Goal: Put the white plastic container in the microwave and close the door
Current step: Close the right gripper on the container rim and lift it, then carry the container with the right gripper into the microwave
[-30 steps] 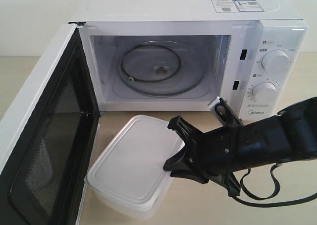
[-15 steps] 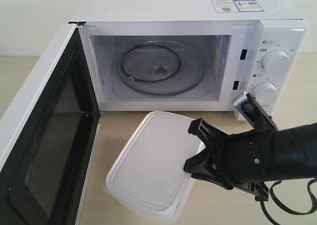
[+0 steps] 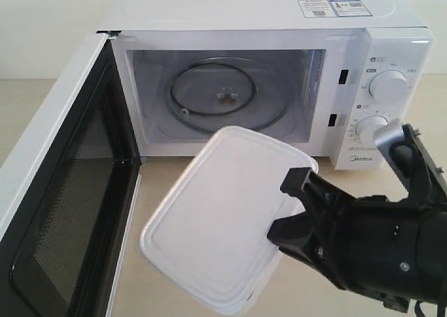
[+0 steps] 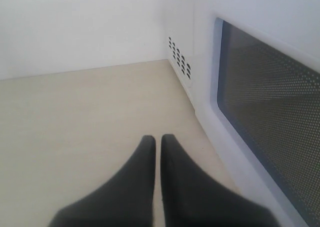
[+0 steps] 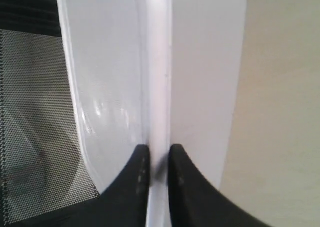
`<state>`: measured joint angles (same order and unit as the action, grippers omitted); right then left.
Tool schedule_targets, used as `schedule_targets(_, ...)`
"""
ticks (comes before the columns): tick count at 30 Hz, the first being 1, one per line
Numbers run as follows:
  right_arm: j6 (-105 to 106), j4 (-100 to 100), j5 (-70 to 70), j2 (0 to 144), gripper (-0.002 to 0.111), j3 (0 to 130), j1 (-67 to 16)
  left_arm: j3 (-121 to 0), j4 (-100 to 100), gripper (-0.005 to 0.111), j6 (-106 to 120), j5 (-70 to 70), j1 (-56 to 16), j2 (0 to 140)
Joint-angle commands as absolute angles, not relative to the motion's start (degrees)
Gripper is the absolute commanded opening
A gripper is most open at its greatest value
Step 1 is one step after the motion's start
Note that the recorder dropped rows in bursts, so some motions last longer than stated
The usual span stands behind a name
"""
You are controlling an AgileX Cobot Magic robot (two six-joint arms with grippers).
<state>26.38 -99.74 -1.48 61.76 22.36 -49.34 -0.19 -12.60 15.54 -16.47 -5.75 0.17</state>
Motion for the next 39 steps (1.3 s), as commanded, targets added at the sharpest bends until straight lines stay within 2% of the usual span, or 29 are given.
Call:
schedule_targets(1,0.0,-82.38,14.58,61.17,0.0,20.91,-59.73,0.0,-13.06,0.004,14.95,-16.71,-5.78,0.0)
schedule_targets(3,-22.5,-65.48,22.09,61.4,0.0,19.22,-64.17,0.0,-13.06,0.004,14.95,-16.71,-5.78,0.0)
schedule_targets(5,-31.72,-58.56,24.62,62.57,0.0,17.92,-65.32,0.0,-13.06,0.004,14.95,-16.71,-5.78,0.0)
schedule_targets(11,-32.81,-58.56,25.4,63.51,0.0,17.26,-65.32,0.0,-13.06,0.004,14.95,-16.71,-5.78,0.0)
schedule_targets(17,-40.96,-50.11,33.45,64.19,0.0,17.26,-65.32,0.0,-13.06,0.004,14.95,-16.71,-5.78,0.0)
schedule_targets(27,-53.28,-44.19,41.14,75.33,0.0,17.38,-65.32,0.0,-13.06,0.004,14.95,-16.71,-5.78,0.0)
schedule_targets(33,-54.13,-48.47,44.33,78.04,0.0,17.38,-64.95,0.0,-13.06,0.004,14.95,-16.71,-5.78,0.0)
schedule_targets(39,-55.4,-43.67,41.01,81.05,0.0,19.53,-60.02,0.0,-12.95,0.004,14.95,-16.72,-5.78,0.0)
